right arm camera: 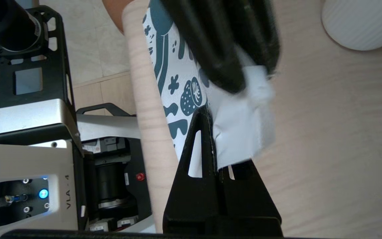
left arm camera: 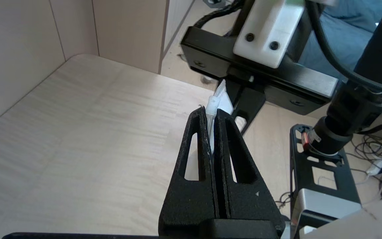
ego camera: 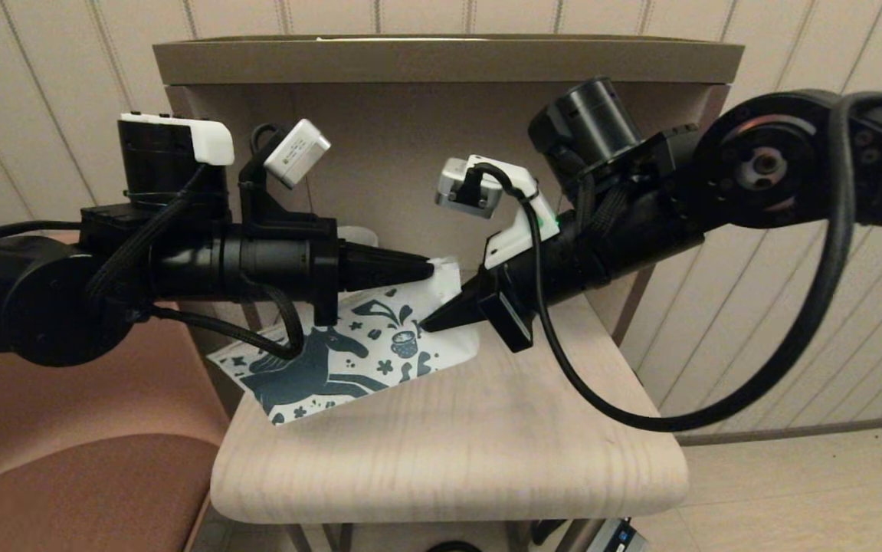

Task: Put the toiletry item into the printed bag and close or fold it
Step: Hand it to the other hand

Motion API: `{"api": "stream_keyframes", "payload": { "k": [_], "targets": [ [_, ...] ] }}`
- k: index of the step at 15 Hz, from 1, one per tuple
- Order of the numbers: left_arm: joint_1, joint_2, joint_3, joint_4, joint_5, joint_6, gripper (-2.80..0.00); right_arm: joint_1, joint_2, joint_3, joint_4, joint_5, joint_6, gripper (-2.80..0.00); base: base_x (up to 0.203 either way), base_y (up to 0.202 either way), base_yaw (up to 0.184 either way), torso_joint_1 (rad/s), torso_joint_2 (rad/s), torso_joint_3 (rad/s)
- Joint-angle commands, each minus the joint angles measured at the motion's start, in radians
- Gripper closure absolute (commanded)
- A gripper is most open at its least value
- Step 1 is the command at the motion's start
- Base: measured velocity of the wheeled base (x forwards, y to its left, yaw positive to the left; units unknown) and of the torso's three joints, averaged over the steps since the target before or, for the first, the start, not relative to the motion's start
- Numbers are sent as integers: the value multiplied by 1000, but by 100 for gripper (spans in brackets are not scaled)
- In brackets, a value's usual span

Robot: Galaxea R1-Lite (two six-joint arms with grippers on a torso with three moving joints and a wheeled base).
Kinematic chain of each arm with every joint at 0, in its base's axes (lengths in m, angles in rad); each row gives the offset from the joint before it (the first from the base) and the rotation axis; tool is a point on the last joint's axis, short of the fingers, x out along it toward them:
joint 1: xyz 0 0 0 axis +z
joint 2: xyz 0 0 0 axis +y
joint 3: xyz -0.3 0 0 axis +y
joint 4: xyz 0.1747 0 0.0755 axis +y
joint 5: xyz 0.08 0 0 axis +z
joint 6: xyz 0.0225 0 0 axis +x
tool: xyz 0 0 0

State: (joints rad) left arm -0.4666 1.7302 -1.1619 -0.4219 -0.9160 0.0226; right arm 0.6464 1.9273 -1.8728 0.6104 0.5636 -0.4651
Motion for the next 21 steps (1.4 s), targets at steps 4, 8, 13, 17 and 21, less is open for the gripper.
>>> {"api": "stream_keyframes", "payload": {
  "k": [4, 8, 13, 17, 21],
  "targets": [
    [14, -1, 2, -9, -7, 2, 0, -15, -55, 33, 6, 2, -4, 0, 0, 0, 0, 0, 0, 0],
    [16, -1, 2, -9, -7, 2, 0, -43, -80, 46, 5, 4, -7, 0, 0, 0, 0, 0, 0, 0],
    [16, -1, 2, -9, -6, 2, 0, -58, -97, 53, 2, 3, -7, 0, 0, 0, 0, 0, 0, 0],
    [16, 6, 2, -9, -4, 4, 0, -74, -108, 69, -4, 4, -7, 0, 0, 0, 0, 0, 0, 0],
    [16, 3, 2, -9, -6, 4, 0, -73, -103, 70, -4, 5, -7, 0, 0, 0, 0, 0, 0, 0]
  ]
}}
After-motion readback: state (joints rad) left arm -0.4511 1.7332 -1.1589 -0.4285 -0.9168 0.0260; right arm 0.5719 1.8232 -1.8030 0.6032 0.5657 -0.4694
